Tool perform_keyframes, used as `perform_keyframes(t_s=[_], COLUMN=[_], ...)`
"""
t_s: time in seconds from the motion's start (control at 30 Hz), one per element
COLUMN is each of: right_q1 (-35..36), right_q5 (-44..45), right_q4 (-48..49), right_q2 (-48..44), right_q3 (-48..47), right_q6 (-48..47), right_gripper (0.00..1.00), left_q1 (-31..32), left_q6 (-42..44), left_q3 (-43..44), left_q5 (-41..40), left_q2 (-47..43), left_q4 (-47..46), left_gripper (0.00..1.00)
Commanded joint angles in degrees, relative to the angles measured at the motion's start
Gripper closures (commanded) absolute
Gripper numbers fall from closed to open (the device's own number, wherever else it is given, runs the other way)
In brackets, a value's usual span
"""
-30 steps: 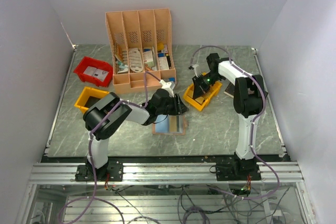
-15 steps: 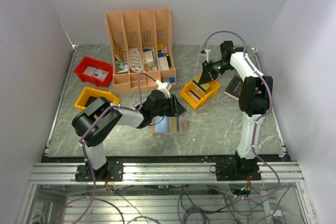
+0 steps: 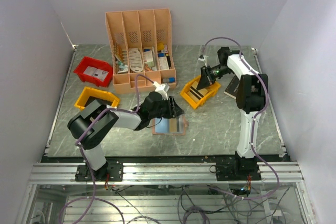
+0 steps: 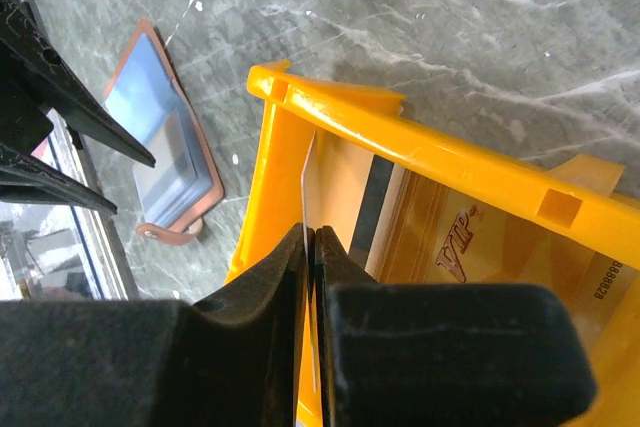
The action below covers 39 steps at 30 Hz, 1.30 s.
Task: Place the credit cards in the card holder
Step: Pick up the credit card from the storage box.
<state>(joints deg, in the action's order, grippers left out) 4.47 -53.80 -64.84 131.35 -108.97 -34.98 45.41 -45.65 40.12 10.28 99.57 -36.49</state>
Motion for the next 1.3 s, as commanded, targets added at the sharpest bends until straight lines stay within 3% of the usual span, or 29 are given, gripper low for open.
perform_keyframes(t_s=[0.0, 0.17, 0.53, 0.83, 0.93, 1.27], right_q1=[-0.10, -0.12, 0.57, 1.88, 2.45, 3.73], right_q5=[-2.07, -1.89, 0.89, 0.98, 0.55, -1.38], right_q4=[-1.24, -0.97, 2.26, 2.49, 2.18, 1.97], right_q2=[0.89, 0.79, -0.99, -1.80, -1.63, -1.52], right_q3=[0.74, 1.33, 4.81, 5.39, 5.29, 5.60], right_q6=[-1.14, -1.23, -0.62, -1.73, -1.80, -1.26], right_gripper=[0.91, 0.89, 1.00, 1.00, 0.94, 0.88], left_q1=[-0.34, -0.40, -0.46, -0.54, -0.60, -0.96], left_q6=[0.60, 0.30, 0.26, 0.67, 1.01, 0.83], left_q3=[-1.20, -1.62, -1.78, -2.49, -2.67, -3.78], left_q5=[-1.23, -1.30, -1.23, -1.99, -2.30, -2.31], left_q2=[-1.46, -1.61, -1.70, -3.58, -4.42, -4.98], left_q4=[-0.75, -1.05, -0.99, -0.43, 0.26, -0.23], left_gripper=[0.48, 0.48, 0.48, 0.48, 0.48, 0.48])
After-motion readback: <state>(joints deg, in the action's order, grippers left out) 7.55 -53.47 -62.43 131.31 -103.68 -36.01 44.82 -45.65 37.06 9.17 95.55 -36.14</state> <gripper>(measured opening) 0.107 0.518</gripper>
